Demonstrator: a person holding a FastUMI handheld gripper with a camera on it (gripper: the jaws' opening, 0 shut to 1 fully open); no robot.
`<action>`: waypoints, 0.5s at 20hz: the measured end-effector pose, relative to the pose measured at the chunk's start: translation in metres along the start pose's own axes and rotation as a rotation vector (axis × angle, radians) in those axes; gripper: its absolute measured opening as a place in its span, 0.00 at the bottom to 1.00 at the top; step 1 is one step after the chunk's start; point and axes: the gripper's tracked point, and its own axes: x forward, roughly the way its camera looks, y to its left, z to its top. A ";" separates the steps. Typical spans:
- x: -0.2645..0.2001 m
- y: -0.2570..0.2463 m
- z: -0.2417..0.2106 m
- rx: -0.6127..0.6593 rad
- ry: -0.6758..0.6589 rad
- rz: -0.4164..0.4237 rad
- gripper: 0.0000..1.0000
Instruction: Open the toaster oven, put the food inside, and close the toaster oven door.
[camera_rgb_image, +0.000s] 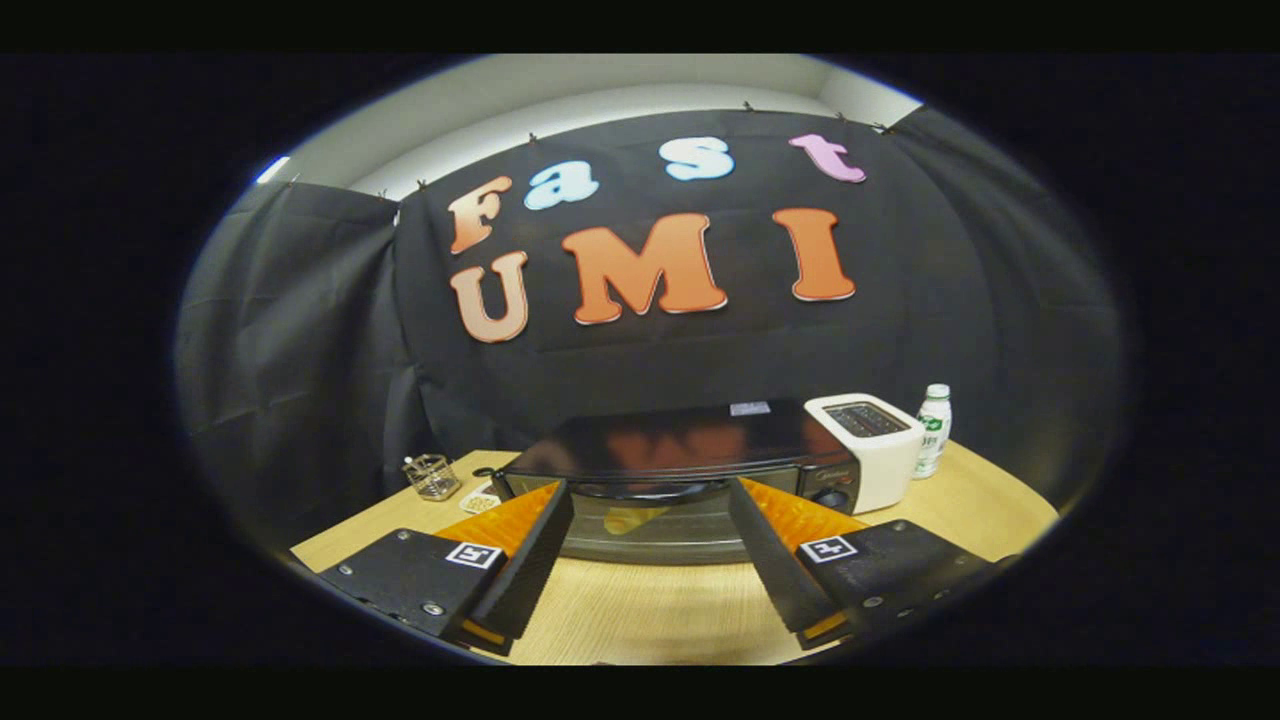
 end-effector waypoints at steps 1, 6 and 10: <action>-0.013 0.001 0.012 -0.004 -0.032 0.007 0.93; -0.073 -0.003 0.059 -0.019 -0.159 0.025 0.96; -0.113 -0.004 0.076 -0.035 -0.220 0.037 0.96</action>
